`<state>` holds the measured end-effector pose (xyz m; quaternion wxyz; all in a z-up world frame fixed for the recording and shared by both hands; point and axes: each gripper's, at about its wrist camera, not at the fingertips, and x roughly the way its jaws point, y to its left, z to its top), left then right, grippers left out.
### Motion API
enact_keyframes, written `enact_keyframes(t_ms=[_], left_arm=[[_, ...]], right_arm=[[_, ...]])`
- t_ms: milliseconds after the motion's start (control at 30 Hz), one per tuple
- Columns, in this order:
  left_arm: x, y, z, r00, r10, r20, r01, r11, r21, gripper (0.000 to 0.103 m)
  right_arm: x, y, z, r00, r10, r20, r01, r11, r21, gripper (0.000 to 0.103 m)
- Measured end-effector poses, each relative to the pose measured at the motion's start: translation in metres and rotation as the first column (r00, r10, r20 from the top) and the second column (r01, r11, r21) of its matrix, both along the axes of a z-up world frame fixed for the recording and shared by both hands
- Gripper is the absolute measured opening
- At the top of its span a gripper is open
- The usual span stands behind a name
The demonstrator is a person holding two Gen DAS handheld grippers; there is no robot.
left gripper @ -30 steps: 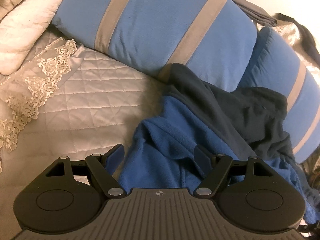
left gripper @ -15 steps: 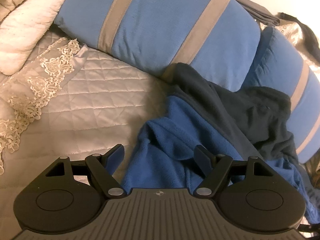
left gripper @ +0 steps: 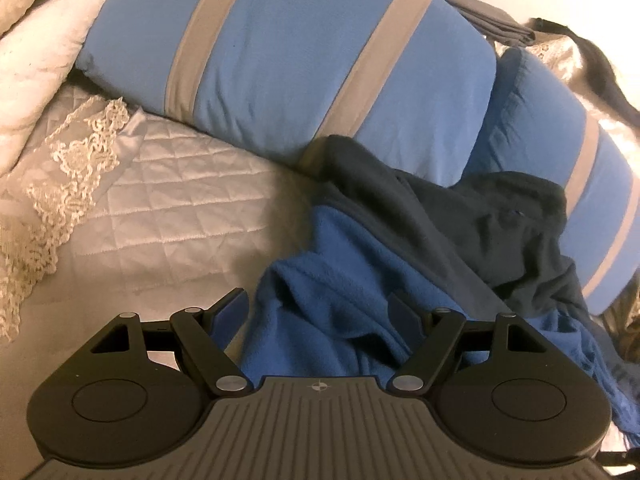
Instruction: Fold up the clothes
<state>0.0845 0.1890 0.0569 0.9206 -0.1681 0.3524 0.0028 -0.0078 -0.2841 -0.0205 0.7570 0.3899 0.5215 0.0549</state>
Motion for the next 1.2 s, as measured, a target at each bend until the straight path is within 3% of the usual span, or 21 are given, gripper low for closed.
enact_keyframes(t_ms=[167,333,400,567,867,1000,1133,1200], left_arm=[[0.010,0.003,-0.008,1.000,-0.001,0.012,0.000,1.000,0.020,0.076],[0.011,0.005,-0.010,0.999,0.007,0.040,-0.010,0.997,0.076,0.076],[0.009,0.004,-0.010,0.999,0.010,0.038,-0.013,0.996,0.087,0.076],[0.001,0.002,-0.009,1.000,0.003,0.025,-0.005,0.997,0.076,0.076],[-0.005,0.003,-0.018,1.000,-0.012,0.018,0.009,0.992,0.130,0.076],[-0.006,0.009,-0.025,1.000,-0.029,0.009,0.027,0.990,0.138,0.076],[-0.003,0.018,-0.034,0.999,-0.050,-0.008,0.051,0.993,0.109,0.076],[-0.001,0.020,-0.039,0.997,-0.069,-0.021,0.071,0.992,0.103,0.076]], right_arm=[[-0.002,0.000,-0.007,0.998,-0.052,0.031,0.049,0.995,0.086,0.083],[-0.001,0.001,-0.005,0.994,-0.079,0.069,0.076,0.996,0.051,0.078],[-0.001,0.001,-0.004,0.992,-0.089,0.085,0.087,0.996,0.036,0.071],[0.001,0.002,-0.002,0.986,-0.114,0.124,0.115,0.993,-0.001,0.029],[0.008,0.008,0.028,0.959,-0.087,0.270,0.117,0.988,-0.097,0.023],[0.010,0.002,0.045,0.935,-0.115,0.336,0.147,0.986,-0.072,0.021],[0.005,-0.010,0.062,0.888,-0.144,0.437,0.161,0.987,-0.002,0.021],[0.003,-0.016,0.064,0.879,-0.173,0.445,0.184,0.983,0.019,0.021]])
